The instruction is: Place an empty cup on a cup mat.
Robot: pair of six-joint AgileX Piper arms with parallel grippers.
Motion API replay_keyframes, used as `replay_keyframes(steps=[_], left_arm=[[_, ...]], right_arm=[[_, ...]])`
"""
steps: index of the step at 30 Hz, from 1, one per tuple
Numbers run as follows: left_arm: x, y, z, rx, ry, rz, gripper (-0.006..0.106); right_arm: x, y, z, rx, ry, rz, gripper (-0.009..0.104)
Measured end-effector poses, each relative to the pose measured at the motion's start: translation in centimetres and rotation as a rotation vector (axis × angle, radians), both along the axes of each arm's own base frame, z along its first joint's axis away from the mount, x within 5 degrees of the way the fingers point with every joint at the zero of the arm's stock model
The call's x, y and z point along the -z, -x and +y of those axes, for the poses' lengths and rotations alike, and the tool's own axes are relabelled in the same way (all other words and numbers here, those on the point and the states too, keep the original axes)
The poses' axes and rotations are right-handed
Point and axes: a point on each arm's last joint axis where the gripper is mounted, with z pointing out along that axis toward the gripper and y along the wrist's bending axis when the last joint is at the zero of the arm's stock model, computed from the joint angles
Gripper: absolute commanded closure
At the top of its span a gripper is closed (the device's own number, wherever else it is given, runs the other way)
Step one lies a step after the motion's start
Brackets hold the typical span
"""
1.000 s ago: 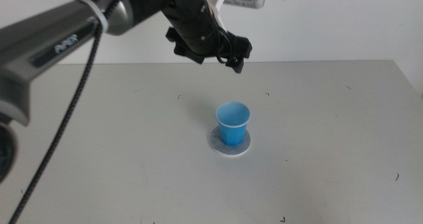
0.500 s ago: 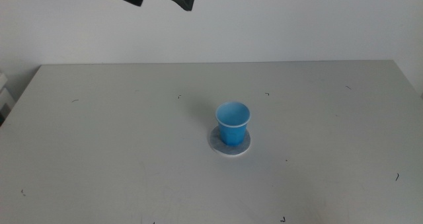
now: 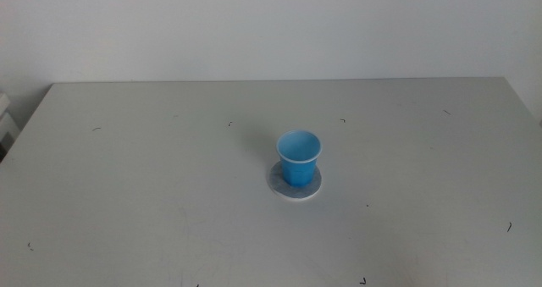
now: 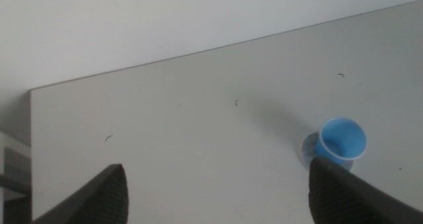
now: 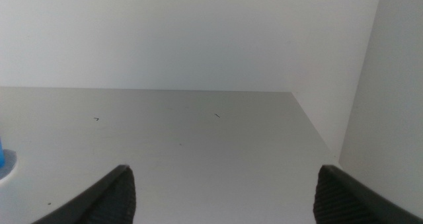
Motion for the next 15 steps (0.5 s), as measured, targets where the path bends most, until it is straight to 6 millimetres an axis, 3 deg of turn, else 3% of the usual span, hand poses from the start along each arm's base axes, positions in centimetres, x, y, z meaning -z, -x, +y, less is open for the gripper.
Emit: replay_keyframes(steps=[6,15], left_arm=[[1.9,4.7,4.2,-0.142,-0.004,-0.001,-0.005],[8.7,8.9,6.8,-0.274,0.009,-0.126,-0.005]], right_arm=[[0.0,0.0,0.0,0.000,0.000,0.000,0.001],[0.0,0.0,0.0,0.000,0.000,0.000,0.001]])
